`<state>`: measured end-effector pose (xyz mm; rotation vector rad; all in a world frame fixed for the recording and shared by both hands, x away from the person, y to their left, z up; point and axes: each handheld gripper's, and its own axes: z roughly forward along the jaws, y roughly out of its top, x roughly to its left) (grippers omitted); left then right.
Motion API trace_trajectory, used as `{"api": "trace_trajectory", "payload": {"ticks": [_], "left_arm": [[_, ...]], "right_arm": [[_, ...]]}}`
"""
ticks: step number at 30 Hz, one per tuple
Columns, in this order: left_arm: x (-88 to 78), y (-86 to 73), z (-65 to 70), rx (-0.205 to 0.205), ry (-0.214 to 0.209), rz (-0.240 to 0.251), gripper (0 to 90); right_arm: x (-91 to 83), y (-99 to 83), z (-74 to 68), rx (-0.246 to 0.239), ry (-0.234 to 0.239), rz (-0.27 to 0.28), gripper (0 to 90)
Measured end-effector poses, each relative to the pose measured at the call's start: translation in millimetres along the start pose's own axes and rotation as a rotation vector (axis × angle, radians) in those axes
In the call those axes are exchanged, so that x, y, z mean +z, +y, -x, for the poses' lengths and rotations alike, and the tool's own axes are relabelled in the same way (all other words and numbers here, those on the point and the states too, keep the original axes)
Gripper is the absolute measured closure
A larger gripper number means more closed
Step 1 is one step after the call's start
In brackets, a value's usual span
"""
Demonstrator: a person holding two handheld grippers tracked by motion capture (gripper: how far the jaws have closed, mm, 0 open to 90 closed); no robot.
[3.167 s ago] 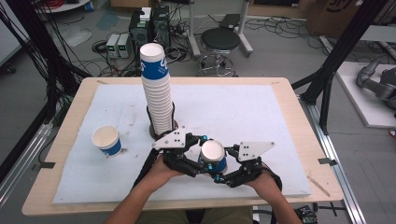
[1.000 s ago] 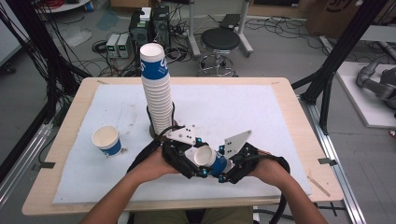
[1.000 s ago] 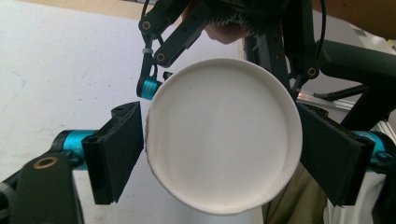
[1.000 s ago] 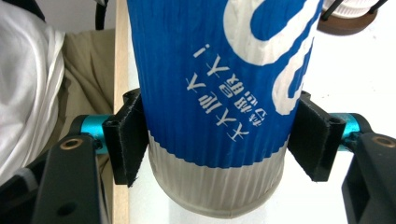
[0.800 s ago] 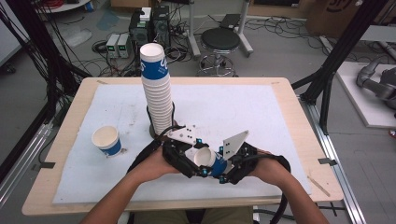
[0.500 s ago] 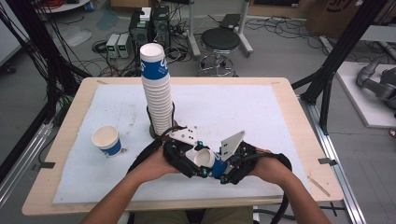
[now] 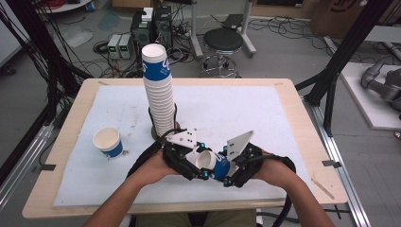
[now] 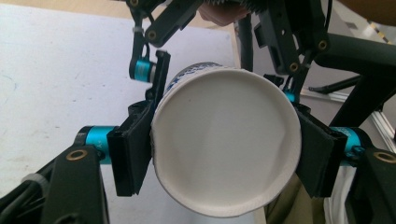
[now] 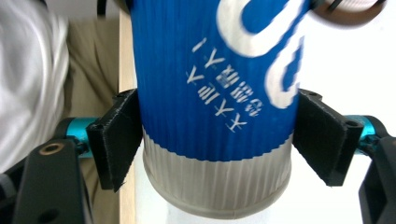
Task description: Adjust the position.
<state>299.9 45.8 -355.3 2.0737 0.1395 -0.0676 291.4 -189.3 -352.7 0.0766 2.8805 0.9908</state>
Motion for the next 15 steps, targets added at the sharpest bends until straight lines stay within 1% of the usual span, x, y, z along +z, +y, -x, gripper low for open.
{"api": "trace_trajectory", "payload": {"ticks": [1,2,3,6,8,9,10,11,12,14,15], "left_arm": [[-0.5,-1.5,-0.4,-0.003,-0.002,0.011,29.8],[-1.1,-2.8,-0.8,-0.005,0.000,0.015,29.8],[-1.6,-4.2,-1.2,-0.008,0.000,0.025,29.8],[-3.6,-9.2,-2.2,-0.017,0.004,0.073,29.7],[-5.4,-11.9,-3.2,-0.022,0.007,0.088,29.7],[-6.3,-13.9,-3.7,-0.027,0.009,0.100,29.6],[-6.6,-14.8,-3.7,-0.032,0.014,0.106,29.6],[-7.6,-16.5,-4.3,-0.033,0.018,0.108,29.6],[-8.4,-17.3,-4.6,-0.032,0.021,0.108,29.6],[-9.9,-19.4,-5.1,-0.034,0.032,0.124,29.7],[-10.8,-20.7,-5.1,-0.035,0.038,0.137,29.6]], "right_arm": [[-1.6,-0.6,-0.1,0.008,0.003,0.024,20.6],[-4.2,-1.7,-0.1,0.013,0.001,0.058,20.6],[-6.3,-2.6,-0.4,0.016,-0.007,0.079,20.6],[-12.4,-6.6,-0.2,0.031,-0.022,0.145,20.6],[-15.0,-9.4,-0.1,0.047,-0.021,0.180,20.6],[-16.5,-11.2,-0.1,0.058,-0.028,0.201,20.7],[-18.3,-13.5,0.1,0.072,-0.030,0.234,20.6],[-19.6,-15.1,0.1,0.082,-0.033,0.254,20.6],[-21.5,-17.4,0.2,0.096,-0.043,0.289,20.6],[-24.5,-21.2,0.3,0.112,-0.053,0.340,20.6],[-25.4,-22.7,0.0,0.120,-0.063,0.355,20.6]]}}
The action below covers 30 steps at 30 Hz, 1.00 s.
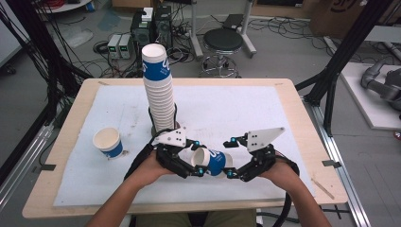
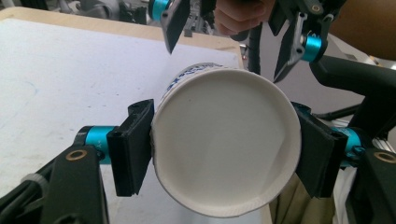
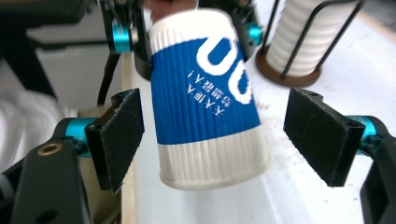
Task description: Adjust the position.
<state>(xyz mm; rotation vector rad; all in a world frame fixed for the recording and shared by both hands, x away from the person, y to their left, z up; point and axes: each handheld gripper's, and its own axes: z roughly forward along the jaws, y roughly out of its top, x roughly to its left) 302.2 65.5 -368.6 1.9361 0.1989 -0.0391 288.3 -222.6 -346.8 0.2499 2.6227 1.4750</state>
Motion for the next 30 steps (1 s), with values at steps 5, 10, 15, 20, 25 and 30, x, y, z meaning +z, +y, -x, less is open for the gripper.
{"api": "trace_trajectory", "payload": {"ticks": [5,10,15,20,25,30], "left_arm": [[-3.9,-3.7,-1.4,-0.003,0.025,0.037,29.6],[-7.0,-6.6,-2.8,-0.003,0.048,0.070,29.6],[-8.4,-9.1,-3.2,-0.005,0.058,0.091,29.6],[-9.3,-13.2,-3.1,-0.010,0.066,0.113,29.6],[-11.1,-15.3,-3.2,-0.010,0.071,0.135,29.6],[-11.7,-15.0,-2.1,-0.006,0.075,0.161,29.6]], "right_arm": [[-7.8,-8.4,0.8,0.042,-0.051,0.075,20.6],[-12.1,-16.3,-0.5,0.061,-0.090,0.114,20.6],[-13.1,-24.0,-1.6,0.078,-0.108,0.138,20.6],[-13.4,-30.9,-2.8,0.093,-0.122,0.166,20.6],[-13.6,-39.4,-3.3,0.125,-0.126,0.185,20.6],[-12.0,-45.0,-3.7,0.148,-0.124,0.195,20.6]]}}
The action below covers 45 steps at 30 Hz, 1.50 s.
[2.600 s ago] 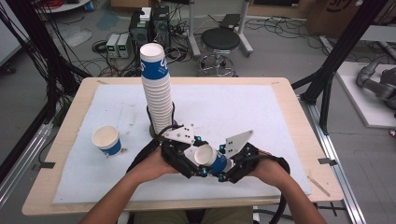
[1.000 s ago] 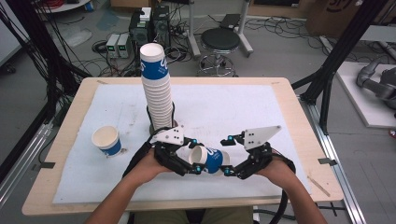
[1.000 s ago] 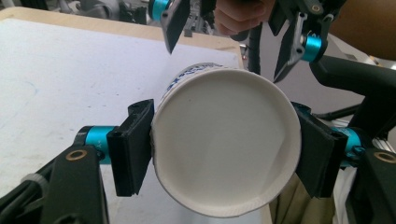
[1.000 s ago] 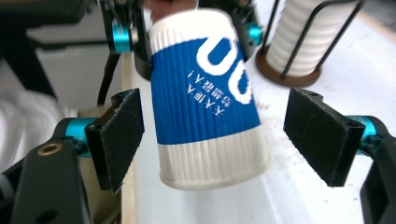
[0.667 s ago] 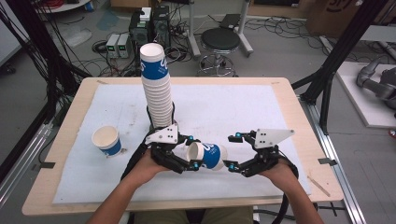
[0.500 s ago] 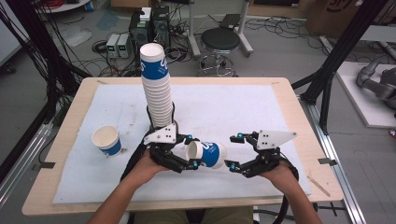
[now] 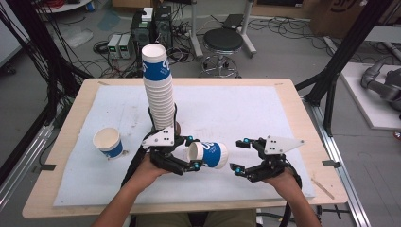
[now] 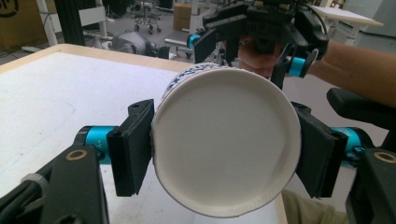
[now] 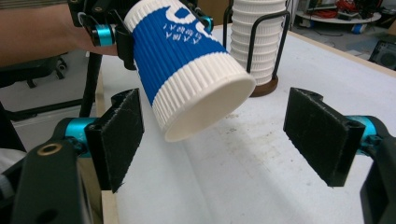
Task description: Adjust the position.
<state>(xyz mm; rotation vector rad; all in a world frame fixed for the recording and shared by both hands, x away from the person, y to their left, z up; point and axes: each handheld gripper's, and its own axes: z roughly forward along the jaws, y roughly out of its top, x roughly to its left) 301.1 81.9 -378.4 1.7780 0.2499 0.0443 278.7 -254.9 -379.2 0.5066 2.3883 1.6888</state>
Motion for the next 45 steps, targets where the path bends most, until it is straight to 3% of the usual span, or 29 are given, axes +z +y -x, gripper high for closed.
{"api": "trace_trajectory", "payload": {"ticks": [11,21,32,41,45], "left_arm": [[-0.4,-3.6,2.1,0.001,0.002,0.033,29.6],[-2.0,-3.4,3.8,0.005,-0.009,0.061,29.7],[-3.5,-4.3,3.8,-0.016,-0.089,0.115,29.7],[2.5,-4.4,6.5,-0.009,-0.157,0.112,29.8],[4.5,-4.2,7.5,-0.005,-0.174,0.111,29.8]], "right_arm": [[-1.3,-5.6,1.6,0.016,0.000,-0.001,20.6],[5.6,-11.2,2.4,0.042,0.037,-0.021,20.6],[12.8,-11.9,-0.2,0.058,0.104,-0.007,20.4],[22.4,-10.3,-4.9,0.057,0.194,0.014,18.5],[25.3,-9.1,-7.2,0.055,0.212,0.015,16.8]]}}
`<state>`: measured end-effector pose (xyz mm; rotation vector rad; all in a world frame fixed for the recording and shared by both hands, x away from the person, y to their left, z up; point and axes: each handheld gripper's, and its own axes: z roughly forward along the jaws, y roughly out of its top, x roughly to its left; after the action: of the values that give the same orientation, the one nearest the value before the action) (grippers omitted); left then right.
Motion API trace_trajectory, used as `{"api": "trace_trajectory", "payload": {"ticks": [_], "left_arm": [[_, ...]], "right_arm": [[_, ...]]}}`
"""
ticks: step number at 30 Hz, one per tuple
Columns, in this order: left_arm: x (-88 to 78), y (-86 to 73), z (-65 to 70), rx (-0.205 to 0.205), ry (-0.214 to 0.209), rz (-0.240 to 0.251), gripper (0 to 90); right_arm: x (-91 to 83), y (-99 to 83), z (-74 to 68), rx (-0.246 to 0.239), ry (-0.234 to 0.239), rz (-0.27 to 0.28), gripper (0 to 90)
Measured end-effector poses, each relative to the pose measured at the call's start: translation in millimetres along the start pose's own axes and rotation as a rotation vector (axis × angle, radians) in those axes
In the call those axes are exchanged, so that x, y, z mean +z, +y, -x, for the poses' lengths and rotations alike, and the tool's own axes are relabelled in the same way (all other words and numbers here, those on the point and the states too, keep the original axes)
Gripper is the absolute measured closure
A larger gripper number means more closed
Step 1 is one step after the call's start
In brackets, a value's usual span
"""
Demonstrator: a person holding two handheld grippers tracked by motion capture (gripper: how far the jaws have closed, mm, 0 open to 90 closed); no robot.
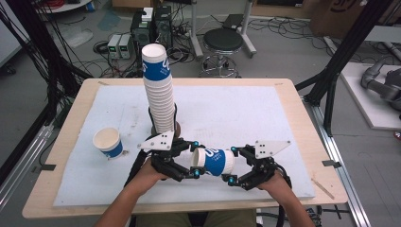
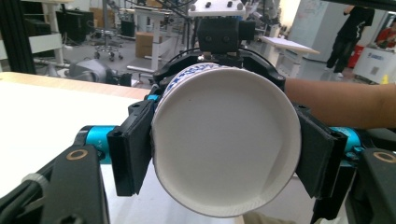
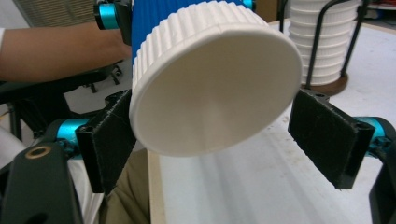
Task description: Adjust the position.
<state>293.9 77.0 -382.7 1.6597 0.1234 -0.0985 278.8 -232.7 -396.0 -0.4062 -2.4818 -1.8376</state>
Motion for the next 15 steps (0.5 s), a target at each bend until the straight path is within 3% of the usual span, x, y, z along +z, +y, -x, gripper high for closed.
{"api": "trace_trajectory", "payload": {"ticks": [6,15], "left_arm": [[-0.7,0.0,-0.1,0.000,-0.017,0.007,30.1],[-1.7,-1.1,-0.3,0.009,-0.006,0.000,31.5]], "right_arm": [[-0.9,-0.2,-0.6,-0.020,0.016,0.010,20.0],[-7.6,2.6,-0.6,-0.061,0.010,0.010,28.7]]}}
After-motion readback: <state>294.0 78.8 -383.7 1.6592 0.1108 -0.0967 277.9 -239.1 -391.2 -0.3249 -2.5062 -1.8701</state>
